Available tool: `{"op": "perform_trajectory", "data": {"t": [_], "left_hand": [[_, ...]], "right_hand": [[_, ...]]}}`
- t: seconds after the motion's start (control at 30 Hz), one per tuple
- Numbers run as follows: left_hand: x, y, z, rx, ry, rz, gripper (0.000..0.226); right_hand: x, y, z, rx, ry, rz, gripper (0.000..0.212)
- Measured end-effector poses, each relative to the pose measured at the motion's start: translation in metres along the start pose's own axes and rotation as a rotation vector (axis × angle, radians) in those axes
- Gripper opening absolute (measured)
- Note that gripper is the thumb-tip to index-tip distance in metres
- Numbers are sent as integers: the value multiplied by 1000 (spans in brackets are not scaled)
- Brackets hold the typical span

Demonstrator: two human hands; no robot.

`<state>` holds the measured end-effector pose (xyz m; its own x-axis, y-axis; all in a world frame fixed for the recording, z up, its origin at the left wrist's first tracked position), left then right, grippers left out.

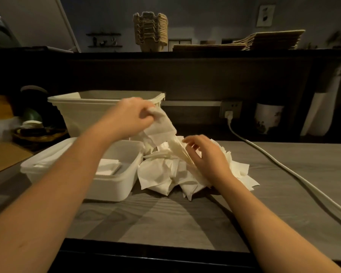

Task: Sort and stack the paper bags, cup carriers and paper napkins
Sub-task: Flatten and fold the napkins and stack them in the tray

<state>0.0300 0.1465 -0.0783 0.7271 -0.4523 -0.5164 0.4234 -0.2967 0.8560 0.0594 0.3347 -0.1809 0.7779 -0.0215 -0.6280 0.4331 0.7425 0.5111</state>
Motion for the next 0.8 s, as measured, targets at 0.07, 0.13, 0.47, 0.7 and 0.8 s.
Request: {"op": "perform_trajectory", "data": {"t": [0.07,0.13,0.47,0.7,0.8], "left_hand": [[1,16,-5,139,-47,-1,30],[2,27,-13,282,-92,-8,34],[-10,-41,-39,555,-52,26,26],[-4,-72,-54,1029,221,-118,32],[2,-82,-56,1302,234,24,75]], "right_hand": [[-2,5,1,-128,11,-135,27],[-3,9,5,-316,44,-233,27],[2,8,16,-811,-171,-69,44],[2,4,9,-793,-333,-123,9],[1,9,8,-939,-332,-205,14]]}}
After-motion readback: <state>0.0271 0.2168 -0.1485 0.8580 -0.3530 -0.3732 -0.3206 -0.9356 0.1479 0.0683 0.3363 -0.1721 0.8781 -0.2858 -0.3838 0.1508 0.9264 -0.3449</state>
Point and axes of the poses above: each hand's wrist, its own x-axis away from the middle knuckle, its own y-axis out of the back of the hand, z = x × y, the point moved 2 cm from there along -x, towards the middle knuckle, and after that the axes turned 14 degrees about -x, right-handed, at the moved point
